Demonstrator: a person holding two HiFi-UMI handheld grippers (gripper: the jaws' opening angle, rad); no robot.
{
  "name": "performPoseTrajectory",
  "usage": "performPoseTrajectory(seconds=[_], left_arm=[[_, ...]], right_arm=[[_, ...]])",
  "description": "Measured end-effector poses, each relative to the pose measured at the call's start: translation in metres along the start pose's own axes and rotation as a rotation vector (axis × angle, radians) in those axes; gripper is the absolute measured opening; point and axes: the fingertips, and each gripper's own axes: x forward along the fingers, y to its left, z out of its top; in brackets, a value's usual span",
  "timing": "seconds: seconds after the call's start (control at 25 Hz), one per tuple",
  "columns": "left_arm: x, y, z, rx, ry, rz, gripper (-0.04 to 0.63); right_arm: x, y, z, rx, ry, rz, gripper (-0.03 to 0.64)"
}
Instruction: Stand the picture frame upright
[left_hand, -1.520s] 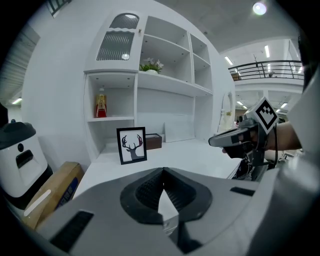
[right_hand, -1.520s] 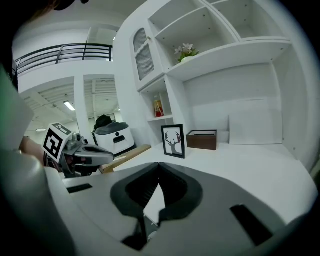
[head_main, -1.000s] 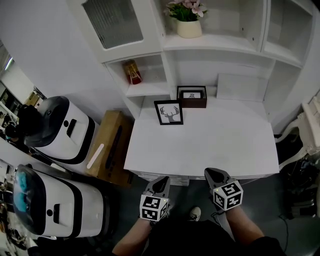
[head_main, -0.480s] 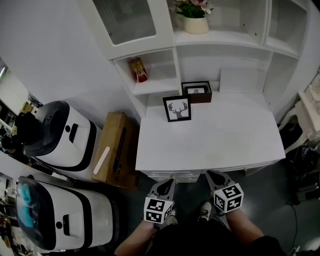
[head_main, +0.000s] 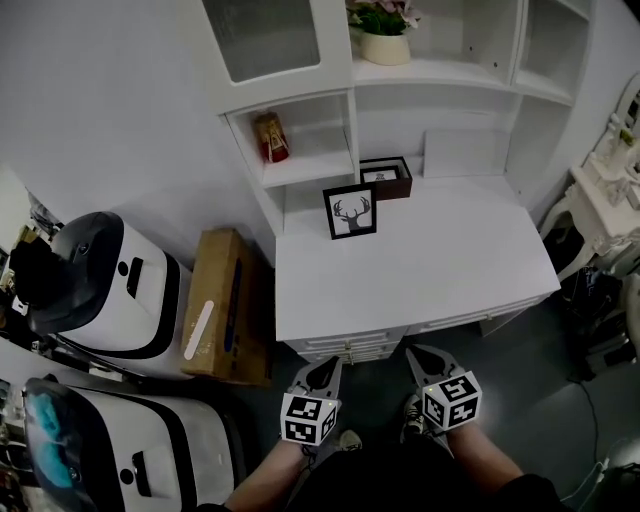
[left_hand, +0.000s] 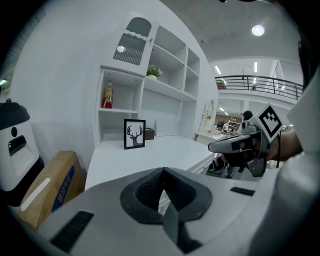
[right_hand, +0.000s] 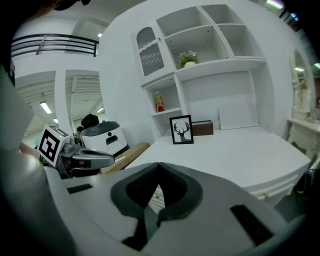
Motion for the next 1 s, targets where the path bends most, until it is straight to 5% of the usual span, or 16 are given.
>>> performPoseTrajectory(seconds=[1.0], left_arm=[[-0.037, 0.012, -0.027, 0.019, 0.001, -0.098, 0.006]], right_arm=[[-0.014, 0.057, -0.036, 0.023, -0.002, -0.071, 0.003]])
